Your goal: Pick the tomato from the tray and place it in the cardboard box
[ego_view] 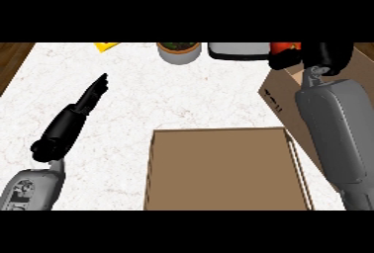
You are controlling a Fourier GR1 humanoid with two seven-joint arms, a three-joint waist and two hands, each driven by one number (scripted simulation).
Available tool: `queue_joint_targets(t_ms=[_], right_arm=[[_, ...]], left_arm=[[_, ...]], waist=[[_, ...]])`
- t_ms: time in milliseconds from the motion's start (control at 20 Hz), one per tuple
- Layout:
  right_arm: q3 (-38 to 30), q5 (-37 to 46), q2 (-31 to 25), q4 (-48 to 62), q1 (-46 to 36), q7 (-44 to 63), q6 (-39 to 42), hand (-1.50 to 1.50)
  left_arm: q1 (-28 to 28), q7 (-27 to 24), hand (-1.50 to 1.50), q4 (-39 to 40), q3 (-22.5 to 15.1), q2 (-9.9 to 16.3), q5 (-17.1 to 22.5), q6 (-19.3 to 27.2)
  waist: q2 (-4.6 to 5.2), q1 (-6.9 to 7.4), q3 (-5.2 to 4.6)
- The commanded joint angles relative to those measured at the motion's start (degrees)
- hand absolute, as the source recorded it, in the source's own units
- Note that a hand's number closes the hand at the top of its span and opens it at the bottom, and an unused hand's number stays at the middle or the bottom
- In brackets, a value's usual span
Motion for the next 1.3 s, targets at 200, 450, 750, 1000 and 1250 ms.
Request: queue_joint_targets(t_ms=[200, 450, 750, 1000, 1250], right_arm=[[-8.36, -4.63, -12.55, 10.83, -1.16, -8.8, 6.72, 1.5], [-10.01, -9.21, -13.89, 15.56, 1.61, -10.06, 16.7, 1.5], [-10.81, -11.93, -17.16, 19.55, 5.93, -16.55, 23.24, 1.5], [-12.39, -13.59, -20.63, 25.78, 6.62, -20.33, 28.84, -1.5], [-13.34, -17.22, -20.36, 26.84, 6.71, -32.22, 28.93, -1.5]], left_arm=[[-0.22, -0.31, 0.0, 0.06, 1.72, 0.78, 0.51, -1.35], [-0.28, 0.36, 0.0, -0.67, 1.53, 1.08, -0.17, -1.66], [1.97, 0.28, 0.0, -1.46, 2.13, 1.08, 0.35, -2.77], [-2.97, 1.65, 0.0, 0.62, 2.41, -0.46, -0.27, -1.55], [0.59, -1.46, 0.0, 0.87, 1.9, -1.15, -1.42, -1.49]], waist=[[0.22, 0.44, -0.01], [0.2, 0.34, 0.0], [0.06, 0.3, -0.01], [0.08, -0.01, 0.0], [0.11, 0.4, 0.02]])
